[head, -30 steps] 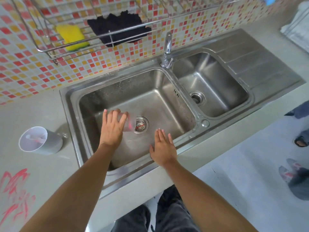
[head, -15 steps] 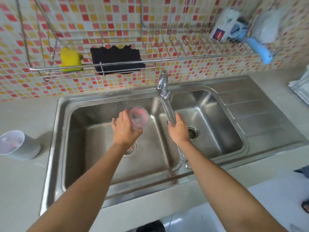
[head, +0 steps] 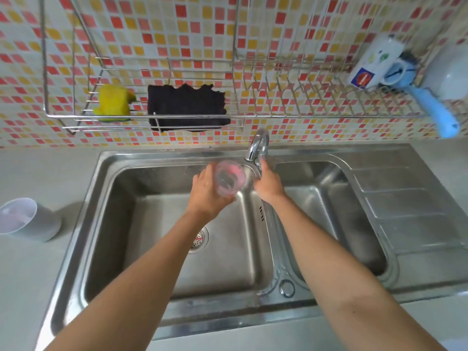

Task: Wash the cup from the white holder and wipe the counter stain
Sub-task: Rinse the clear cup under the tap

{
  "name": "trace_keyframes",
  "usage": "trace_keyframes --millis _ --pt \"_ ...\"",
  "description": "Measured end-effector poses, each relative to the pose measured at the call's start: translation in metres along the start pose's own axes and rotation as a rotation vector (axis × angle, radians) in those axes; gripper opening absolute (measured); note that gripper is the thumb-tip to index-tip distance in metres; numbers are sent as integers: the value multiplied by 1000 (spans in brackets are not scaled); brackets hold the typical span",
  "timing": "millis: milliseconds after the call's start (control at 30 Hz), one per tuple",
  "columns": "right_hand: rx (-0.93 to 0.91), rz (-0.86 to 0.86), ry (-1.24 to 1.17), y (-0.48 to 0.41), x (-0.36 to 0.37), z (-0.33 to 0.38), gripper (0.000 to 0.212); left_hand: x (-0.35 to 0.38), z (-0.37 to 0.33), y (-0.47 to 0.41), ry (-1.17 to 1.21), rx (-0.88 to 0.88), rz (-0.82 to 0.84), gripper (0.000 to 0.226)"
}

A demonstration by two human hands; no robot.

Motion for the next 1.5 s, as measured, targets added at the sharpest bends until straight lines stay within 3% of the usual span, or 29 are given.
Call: trace_keyframes --millis 133,300,500,633,733,867,1100,1367,1500 --pt "-96 81 146 -9 21 -5 73 16 -3 -3 67 -36 15 82" --pt "-67 129 214 -55 53 -38 48 28 -4 -9 127 -37 50 85" --pt "-223 112 201 -29 23 -8 73 32 11 -6 208 -120 -35 81" --pt "-211 110 189 -34 21 -4 61 41 9 -9 215 -116 -3 80" --pt "-235 108 136 -35 18 -3 66 36 19 -11 240 -160 -46 79" --pt "-243 107 145 -34 14 0 63 41 14 -11 213 -119 19 84" --pt "-243 91 161 -32 14 3 48 45 9 -11 218 -113 8 84" --pt "-171 46 119 -38 10 7 14 50 14 -3 213 -132 17 87" --pt "-82 -69 105 -46 -5 7 18 49 16 -2 215 -138 2 86"
Point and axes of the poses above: each hand's wrist, its own y-axis away from the middle knuckle, its own x-axis out of the palm, z = x × y, the point moved 8 cm from there along -y, towards the middle knuckle, and after that the axes turned 4 degrees about x, right-handed, at the moved point
